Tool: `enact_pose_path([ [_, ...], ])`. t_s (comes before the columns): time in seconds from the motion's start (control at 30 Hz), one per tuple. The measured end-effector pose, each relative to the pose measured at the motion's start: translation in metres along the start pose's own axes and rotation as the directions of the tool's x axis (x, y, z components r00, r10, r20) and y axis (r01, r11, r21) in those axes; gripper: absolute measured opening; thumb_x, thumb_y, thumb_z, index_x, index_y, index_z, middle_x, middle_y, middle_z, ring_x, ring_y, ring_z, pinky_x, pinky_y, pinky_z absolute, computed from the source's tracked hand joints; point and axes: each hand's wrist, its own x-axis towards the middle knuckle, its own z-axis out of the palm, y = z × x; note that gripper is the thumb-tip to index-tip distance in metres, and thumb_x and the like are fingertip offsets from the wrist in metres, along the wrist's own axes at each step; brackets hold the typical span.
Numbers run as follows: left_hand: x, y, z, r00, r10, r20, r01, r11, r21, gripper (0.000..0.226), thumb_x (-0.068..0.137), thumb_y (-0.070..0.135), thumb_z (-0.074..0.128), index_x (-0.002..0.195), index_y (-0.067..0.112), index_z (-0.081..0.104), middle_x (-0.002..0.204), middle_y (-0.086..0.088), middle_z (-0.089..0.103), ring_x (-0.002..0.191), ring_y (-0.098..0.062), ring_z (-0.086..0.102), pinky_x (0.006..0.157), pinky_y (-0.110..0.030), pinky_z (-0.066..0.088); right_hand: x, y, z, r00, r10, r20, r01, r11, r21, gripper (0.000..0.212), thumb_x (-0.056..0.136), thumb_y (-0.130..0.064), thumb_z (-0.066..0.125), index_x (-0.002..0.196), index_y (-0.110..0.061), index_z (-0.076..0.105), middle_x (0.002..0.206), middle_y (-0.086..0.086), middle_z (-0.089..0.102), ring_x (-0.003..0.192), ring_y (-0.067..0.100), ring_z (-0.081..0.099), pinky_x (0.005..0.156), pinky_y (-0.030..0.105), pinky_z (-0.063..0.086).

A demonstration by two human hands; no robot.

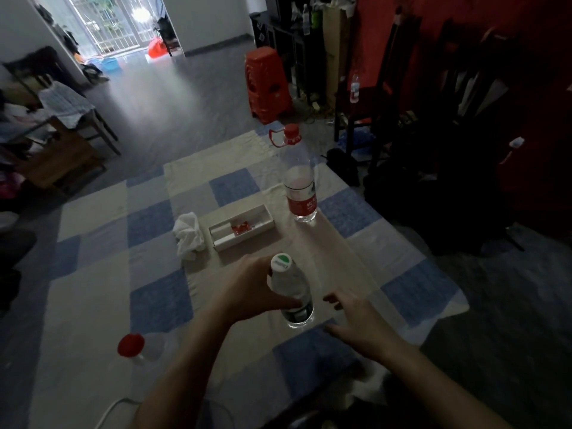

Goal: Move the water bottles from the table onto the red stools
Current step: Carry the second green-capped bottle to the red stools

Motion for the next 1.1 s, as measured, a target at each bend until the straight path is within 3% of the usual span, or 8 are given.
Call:
enact_pose_path([
  [0.13, 0.003, 0.016, -0.014, 0.997, 0.051, -0.057, -0.048, 0.997, 0.056, 0.053, 0.059, 0.066, 0.075, 0.100, 0.034, 0.066, 0.092, 0.021, 0.068, 0.084, 0.006, 0.064, 0.068, -0.027, 0.058, -0.006, -0.013, -0.004, 0.996, -0.017, -0.092, 0.038, 0.974, 0.225, 0.056, 0.063, -0.056, 0.072, 0.110, -0.029, 0.060, 0.102, -0.020, 0.061, 0.093, -0.008, 0.061, 0.075, 0.003, 0.044],
  [0.2, 0.003, 0.024, -0.019, 0.993, 0.082, -0.083, -0.076, 0.994, 0.074, 0.050, 0.060, 0.065, 0.076, 0.098, 0.034, 0.066, 0.090, 0.020, 0.068, 0.082, 0.005, 0.064, 0.067, -0.028, 0.057, -0.010, -0.017, -0.005, 0.990, -0.014, -0.140, 0.060, 0.943, 0.328, 0.054, 0.060, -0.060, 0.071, 0.105, -0.032, 0.060, 0.100, -0.018, 0.064, 0.094, -0.010, 0.062, 0.076, 0.005, 0.047],
  [0.37, 0.004, 0.043, -0.023, 0.984, 0.127, -0.128, -0.120, 0.991, 0.060, 0.049, 0.061, 0.064, 0.077, 0.098, 0.032, 0.068, 0.090, 0.020, 0.069, 0.080, 0.004, 0.066, 0.066, -0.023, 0.056, -0.015, -0.019, -0.007, 0.970, 0.029, -0.241, 0.086, 0.888, 0.451, 0.035, 0.068, -0.036, 0.086, 0.097, -0.029, 0.066, 0.096, -0.008, 0.071, 0.091, 0.002, 0.068, 0.077, 0.016, 0.054],
  [0.57, 0.003, 0.057, -0.020, 0.984, 0.125, -0.128, -0.115, 0.990, 0.085, 0.051, 0.061, 0.063, 0.078, 0.102, 0.036, 0.065, 0.089, 0.023, 0.067, 0.077, 0.007, 0.062, 0.061, -0.011, 0.046, -0.022, -0.015, -0.007, 0.958, 0.081, -0.274, 0.065, 0.872, 0.486, 0.030, 0.071, -0.018, 0.087, 0.092, -0.025, 0.067, 0.092, -0.002, 0.071, 0.087, 0.004, 0.069, 0.078, 0.026, 0.058],
  [0.83, 0.005, 0.068, -0.005, 0.994, 0.099, -0.043, -0.097, 0.993, 0.061, 0.050, 0.061, 0.063, 0.078, 0.101, 0.036, 0.064, 0.092, 0.021, 0.067, 0.081, 0.006, 0.063, 0.066, -0.018, 0.053, -0.039, -0.011, -0.008, 0.956, 0.126, -0.265, 0.015, 0.881, 0.473, 0.028, 0.075, -0.020, 0.084, 0.095, -0.026, 0.064, 0.095, -0.005, 0.069, 0.092, 0.000, 0.066, 0.079, 0.020, 0.056],
  [0.97, 0.005, 0.078, -0.002, 0.990, 0.135, -0.034, -0.133, 0.989, 0.064, 0.052, 0.059, 0.067, 0.074, 0.101, 0.038, 0.064, 0.094, 0.023, 0.067, 0.084, 0.008, 0.062, 0.070, -0.024, 0.055, -0.048, -0.014, -0.007, 0.934, 0.166, -0.317, 0.004, 0.880, 0.475, 0.030, 0.074, -0.016, 0.084, 0.093, -0.027, 0.064, 0.093, -0.006, 0.069, 0.092, 0.003, 0.067, 0.081, 0.026, 0.057],
  [1.1, 0.004, 0.088, -0.002, 0.980, 0.199, -0.024, -0.197, 0.979, 0.050, 0.049, 0.061, 0.059, 0.079, 0.103, 0.039, 0.064, 0.095, 0.024, 0.068, 0.085, 0.009, 0.061, 0.069, -0.015, 0.049, -0.064, -0.023, -0.012, 0.909, 0.189, -0.371, 0.000, 0.891, 0.453, 0.028, 0.077, -0.018, 0.081, 0.097, -0.026, 0.063, 0.097, -0.008, 0.068, 0.095, 0.000, 0.065, 0.081, 0.018, 0.055],
])
